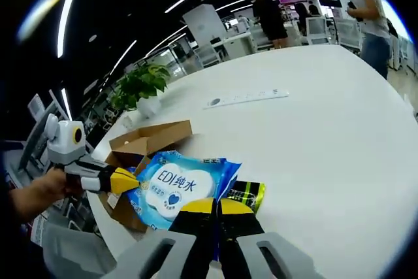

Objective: Operate the shoe box by opening the lid, removing the specified soft item, and placing it in the target area until the item is outside and the box remains undamaged.

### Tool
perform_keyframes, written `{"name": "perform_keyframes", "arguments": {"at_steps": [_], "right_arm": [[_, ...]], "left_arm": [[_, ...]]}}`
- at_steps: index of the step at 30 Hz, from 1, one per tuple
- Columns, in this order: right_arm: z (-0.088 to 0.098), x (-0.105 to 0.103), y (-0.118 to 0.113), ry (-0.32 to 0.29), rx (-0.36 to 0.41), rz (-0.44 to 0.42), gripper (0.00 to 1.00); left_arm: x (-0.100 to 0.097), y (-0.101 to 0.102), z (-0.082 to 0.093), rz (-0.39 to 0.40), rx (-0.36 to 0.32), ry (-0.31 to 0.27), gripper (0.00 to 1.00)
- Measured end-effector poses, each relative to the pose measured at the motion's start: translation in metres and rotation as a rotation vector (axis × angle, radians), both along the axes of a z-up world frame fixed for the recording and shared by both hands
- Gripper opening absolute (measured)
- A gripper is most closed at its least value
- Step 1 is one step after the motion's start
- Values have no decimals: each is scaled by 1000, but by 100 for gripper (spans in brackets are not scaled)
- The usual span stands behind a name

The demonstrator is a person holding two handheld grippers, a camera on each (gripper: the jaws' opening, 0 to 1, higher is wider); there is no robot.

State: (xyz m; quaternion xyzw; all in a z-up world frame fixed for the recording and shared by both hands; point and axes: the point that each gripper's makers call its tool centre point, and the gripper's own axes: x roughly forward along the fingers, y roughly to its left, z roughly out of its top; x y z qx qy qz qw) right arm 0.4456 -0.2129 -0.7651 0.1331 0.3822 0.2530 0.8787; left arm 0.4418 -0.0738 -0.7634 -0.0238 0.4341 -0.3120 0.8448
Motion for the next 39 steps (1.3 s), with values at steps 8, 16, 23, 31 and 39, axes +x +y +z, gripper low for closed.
{"name": "perform_keyframes", "arguments": {"at_steps": [8, 16, 23, 31, 39], "right_arm": [[-11, 7, -3, 17, -8, 3, 0], [-21, 13, -8, 40, -5, -2, 0], [-29, 13, -6, 55, -2, 3, 0], [-37, 11, -4, 64, 0, 2, 0], [-46, 9, -6, 66, -9, 0, 0]], "left_arm": [[2, -4, -12, -32, 43, 15, 0], [4, -7, -20, -49, 70, 33, 0], [3, -5, -27, -67, 107, 40, 0], [0, -5, -36, -97, 157, 37, 0], [-2, -7, -42, -126, 194, 30, 0]]}}
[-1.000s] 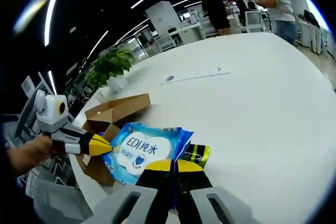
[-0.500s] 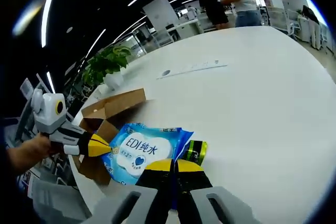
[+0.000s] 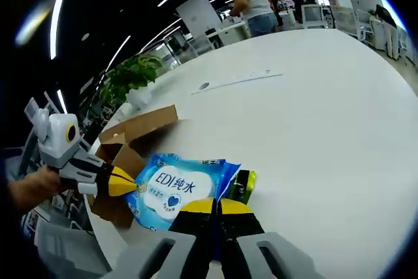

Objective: Operate the shoe box by opening the lid, removing the specified soft item, and placing it in the target area until the item is outside and the box remains undamaged.

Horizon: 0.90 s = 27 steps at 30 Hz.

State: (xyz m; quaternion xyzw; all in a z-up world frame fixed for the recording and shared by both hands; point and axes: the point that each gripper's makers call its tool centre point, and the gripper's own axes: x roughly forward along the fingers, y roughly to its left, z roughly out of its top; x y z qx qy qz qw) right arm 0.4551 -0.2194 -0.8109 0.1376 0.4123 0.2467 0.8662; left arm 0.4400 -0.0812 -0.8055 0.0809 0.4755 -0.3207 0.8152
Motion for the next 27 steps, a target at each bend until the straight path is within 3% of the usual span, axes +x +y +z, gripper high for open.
{"name": "perform_keyframes", "arguments": {"at_steps": [27], "right_arm": [[-14, -2, -3, -28, -19, -5, 0]], "left_arm": [[-6, -2, -16, -193, 196, -85, 0]]}}
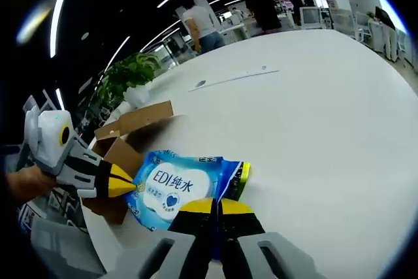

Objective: Operate the shoe box by opening the lid, removing the specified soft item, and placing it in the target area until the item is outside and the box remains undamaged.

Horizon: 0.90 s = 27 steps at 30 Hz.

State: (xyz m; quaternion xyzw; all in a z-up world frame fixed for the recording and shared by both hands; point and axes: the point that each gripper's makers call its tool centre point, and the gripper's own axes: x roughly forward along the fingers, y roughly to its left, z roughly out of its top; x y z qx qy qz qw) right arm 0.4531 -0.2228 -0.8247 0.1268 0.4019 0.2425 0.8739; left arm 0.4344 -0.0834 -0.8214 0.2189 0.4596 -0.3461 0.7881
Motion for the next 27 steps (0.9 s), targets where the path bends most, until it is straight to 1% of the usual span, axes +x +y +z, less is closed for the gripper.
{"name": "perform_keyframes", "arguments": {"at_steps": [4, 7, 11, 15, 18, 22, 27], "right_arm": [[-1, -1, -1, -6, -10, -2, 0], [-2, -1, -4, 3, 1, -15, 0], [0, -2, -7, -10, -7, -21, 0], [4, -3, -12, -21, -8, -36, 3], [10, -5, -14, -32, -8, -40, 3], [18, -9, -12, -48, -8, -34, 5], [27, -12, -12, -73, -22, -12, 7]], "left_arm": [[0, 0, -1, 6, 0, 9, 0], [0, 0, 1, 16, -7, 11, 1], [1, 1, 4, 32, -24, 8, 4], [2, 1, 11, 32, -43, -17, 11], [5, 2, 19, 50, -71, -32, 12], [5, 3, 28, 59, -92, -45, 16], [4, 4, 40, 75, -130, -65, 20]]}}
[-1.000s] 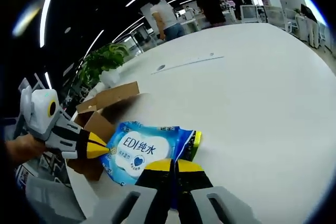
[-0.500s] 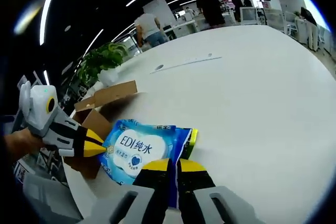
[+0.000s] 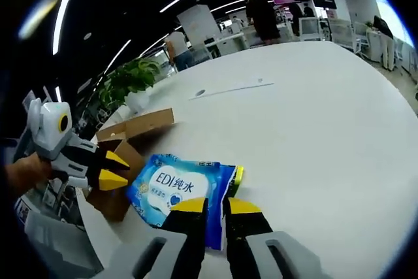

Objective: Operate the shoe box by opening the lid, removing the specified soft item, and placing it in the target area until the item is outside and the box remains undamaged.

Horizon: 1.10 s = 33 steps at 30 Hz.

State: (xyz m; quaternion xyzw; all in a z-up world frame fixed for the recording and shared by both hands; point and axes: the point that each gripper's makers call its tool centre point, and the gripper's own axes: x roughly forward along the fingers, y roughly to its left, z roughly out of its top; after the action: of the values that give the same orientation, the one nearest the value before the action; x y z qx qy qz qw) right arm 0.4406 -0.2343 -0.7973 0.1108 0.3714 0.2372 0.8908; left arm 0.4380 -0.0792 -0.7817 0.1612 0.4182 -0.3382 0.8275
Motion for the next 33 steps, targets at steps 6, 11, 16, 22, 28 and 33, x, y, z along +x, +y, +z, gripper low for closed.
{"name": "perform_keyframes", "arguments": {"at_steps": [6, 11, 16, 22, 28, 33], "right_arm": [[13, -6, 3, -26, -21, 31, 10], [25, -10, 11, -49, -31, 63, 14], [34, -15, 20, -75, -59, 113, 17], [43, -19, 33, -100, -84, 176, 22], [53, -18, 49, -122, -90, 220, 23], [61, -17, 64, -142, -86, 254, 25]], "left_arm": [[-6, 3, 12, 4, -39, -4, 25], [-9, 11, 22, 10, -57, -13, 28], [-11, 25, 33, 26, -77, -27, 31], [-14, 45, 40, 30, -75, -35, 33], [-19, 60, 43, 15, -69, -31, 34], [-23, 73, 40, 0, -62, -20, 33]]}}
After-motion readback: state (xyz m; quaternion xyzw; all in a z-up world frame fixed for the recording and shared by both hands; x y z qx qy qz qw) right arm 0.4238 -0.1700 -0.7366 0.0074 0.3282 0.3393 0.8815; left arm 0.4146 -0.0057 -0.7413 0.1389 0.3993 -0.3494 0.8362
